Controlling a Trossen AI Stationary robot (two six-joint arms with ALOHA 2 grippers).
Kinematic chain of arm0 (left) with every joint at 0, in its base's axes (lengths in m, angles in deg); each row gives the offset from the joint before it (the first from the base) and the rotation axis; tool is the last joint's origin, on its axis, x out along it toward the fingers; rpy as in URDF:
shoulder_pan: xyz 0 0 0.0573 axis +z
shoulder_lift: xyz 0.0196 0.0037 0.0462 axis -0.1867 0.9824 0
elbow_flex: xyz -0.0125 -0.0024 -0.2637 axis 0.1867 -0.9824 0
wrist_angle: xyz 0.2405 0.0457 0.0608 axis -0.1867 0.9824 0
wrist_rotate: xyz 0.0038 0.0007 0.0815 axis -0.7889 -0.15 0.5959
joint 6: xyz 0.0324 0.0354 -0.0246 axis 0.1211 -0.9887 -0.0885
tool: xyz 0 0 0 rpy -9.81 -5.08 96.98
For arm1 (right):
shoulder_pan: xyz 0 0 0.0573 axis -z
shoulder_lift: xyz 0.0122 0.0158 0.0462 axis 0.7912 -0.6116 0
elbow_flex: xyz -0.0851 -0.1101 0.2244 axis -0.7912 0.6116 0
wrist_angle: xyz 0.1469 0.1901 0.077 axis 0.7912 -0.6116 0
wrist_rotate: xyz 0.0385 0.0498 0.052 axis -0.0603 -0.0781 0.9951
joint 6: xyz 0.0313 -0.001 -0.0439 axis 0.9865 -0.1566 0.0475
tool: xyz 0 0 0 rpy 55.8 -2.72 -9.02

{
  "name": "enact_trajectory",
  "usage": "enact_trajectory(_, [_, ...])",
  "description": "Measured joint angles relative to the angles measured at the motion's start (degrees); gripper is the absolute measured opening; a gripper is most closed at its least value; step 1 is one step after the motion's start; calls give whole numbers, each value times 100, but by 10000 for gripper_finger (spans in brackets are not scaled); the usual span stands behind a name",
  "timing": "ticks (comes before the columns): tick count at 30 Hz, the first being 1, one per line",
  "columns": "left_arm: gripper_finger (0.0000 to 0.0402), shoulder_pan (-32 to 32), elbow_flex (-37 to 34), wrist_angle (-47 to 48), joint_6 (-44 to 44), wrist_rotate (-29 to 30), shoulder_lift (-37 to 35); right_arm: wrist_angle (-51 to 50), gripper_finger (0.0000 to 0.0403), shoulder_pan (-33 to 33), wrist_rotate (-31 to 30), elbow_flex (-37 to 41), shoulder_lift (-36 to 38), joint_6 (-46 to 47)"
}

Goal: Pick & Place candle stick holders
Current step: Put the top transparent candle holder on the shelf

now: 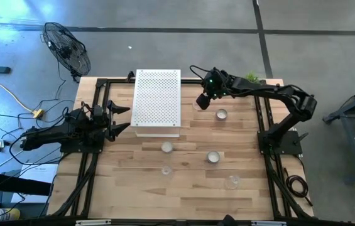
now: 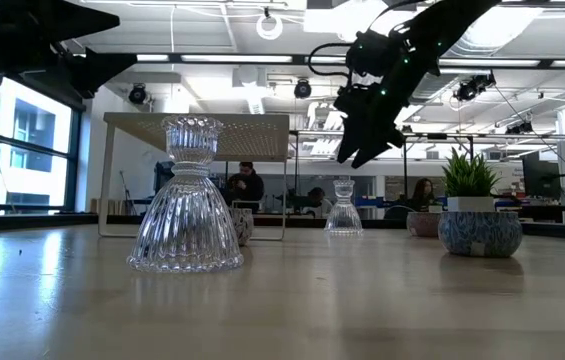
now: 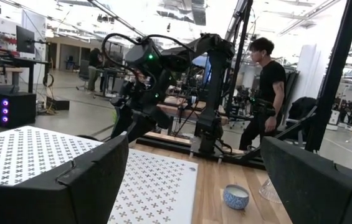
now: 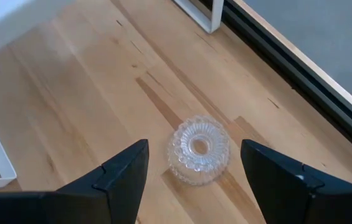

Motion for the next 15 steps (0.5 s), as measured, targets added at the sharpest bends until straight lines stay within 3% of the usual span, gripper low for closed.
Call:
enact_trajectory(9, [360, 0, 0, -22, 0, 0, 0, 162, 250, -88, -11, 0, -305, -21])
enact_trajectory(15, [360, 0, 0, -24, 0, -4, 0, 154, 250, -77, -325, 0, -451, -109])
